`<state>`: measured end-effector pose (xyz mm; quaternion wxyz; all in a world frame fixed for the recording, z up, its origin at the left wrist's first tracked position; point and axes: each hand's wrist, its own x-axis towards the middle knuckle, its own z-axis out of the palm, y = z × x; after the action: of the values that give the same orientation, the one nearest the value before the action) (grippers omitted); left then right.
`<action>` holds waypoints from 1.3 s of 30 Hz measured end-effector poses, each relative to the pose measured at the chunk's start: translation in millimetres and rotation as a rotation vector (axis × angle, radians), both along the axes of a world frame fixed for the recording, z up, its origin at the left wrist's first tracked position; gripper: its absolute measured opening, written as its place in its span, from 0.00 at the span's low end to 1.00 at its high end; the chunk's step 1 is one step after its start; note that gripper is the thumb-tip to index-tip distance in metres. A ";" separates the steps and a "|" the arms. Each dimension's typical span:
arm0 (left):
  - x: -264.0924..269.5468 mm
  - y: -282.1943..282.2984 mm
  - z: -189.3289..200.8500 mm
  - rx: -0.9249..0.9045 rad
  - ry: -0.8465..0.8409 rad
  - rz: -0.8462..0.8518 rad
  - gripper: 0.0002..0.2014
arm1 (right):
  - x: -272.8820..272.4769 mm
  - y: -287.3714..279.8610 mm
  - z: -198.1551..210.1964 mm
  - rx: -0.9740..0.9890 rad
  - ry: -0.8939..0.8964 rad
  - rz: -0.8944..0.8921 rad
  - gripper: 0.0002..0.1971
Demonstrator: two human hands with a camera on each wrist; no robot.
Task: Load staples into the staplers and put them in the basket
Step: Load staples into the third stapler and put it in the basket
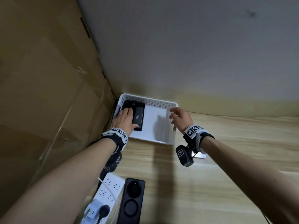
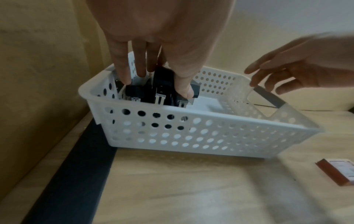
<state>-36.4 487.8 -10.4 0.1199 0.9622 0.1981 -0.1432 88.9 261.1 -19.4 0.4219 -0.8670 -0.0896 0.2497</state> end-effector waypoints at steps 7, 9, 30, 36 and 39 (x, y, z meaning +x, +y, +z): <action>12.4 -53.3 19.6 -0.055 -0.116 -0.125 0.29 | -15.5 -94.0 0.1 -0.128 -0.122 -0.119 0.13; 17.4 -78.0 22.7 -0.125 -0.136 -0.171 0.27 | -24.6 -125.1 -6.6 -0.220 -0.116 -0.078 0.15; -28.7 -113.4 4.6 0.119 0.189 -0.153 0.14 | -79.5 -164.7 -48.8 -0.333 -0.018 0.110 0.37; -15.5 -104.8 6.5 0.184 0.318 -0.166 0.09 | -58.9 -133.9 -10.7 -0.264 -0.109 0.073 0.28; -14.9 -101.4 8.4 0.174 0.298 -0.181 0.10 | -45.8 -107.0 9.2 -0.197 -0.159 0.063 0.26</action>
<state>-51.4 386.3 -2.0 -0.0076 0.9510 0.1382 -0.2764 43.2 154.1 -10.2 0.3184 -0.9180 -0.1251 0.2007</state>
